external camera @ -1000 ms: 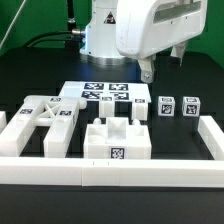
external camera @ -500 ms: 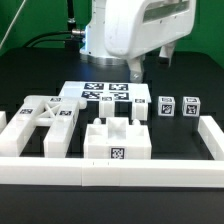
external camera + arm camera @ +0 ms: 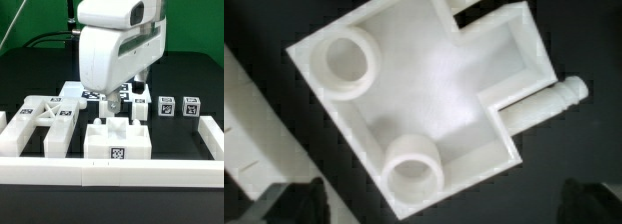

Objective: Assemble chair

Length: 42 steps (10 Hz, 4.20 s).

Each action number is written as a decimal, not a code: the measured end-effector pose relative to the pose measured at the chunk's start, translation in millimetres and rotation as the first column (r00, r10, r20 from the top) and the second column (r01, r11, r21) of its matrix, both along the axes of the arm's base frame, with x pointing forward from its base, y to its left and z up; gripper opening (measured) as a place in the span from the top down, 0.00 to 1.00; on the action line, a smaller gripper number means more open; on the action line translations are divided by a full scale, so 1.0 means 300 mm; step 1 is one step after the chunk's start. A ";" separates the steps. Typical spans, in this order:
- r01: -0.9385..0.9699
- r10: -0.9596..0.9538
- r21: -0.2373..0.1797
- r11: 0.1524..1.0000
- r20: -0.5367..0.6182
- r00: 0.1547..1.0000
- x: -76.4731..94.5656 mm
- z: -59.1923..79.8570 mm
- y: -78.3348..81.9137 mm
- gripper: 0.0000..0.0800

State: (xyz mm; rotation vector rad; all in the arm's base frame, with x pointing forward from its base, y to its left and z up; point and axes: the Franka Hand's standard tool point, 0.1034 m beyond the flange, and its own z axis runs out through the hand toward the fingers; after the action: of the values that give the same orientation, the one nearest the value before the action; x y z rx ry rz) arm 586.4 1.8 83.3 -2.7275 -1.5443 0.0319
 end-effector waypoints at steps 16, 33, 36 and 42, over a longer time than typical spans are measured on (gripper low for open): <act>0.822 -0.822 -0.008 0.570 -0.028 0.569 0.013 -0.125 0.074 0.19; 0.841 -0.841 -0.012 0.540 -0.036 0.540 -0.024 -0.245 0.110 0.96; 0.846 -0.845 -0.003 0.533 -0.041 0.533 -0.011 -0.241 0.197 0.96; 0.838 -0.838 0.028 0.544 -0.035 0.545 0.057 -0.237 0.339 0.96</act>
Offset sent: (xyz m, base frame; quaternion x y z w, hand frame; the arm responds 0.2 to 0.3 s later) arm 0.0000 0.0000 0.0000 0.0000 0.0000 0.1938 0.9810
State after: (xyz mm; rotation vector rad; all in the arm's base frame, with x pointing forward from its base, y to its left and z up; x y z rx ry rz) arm 603.5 103.5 12.3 -3.0804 -0.0557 0.0138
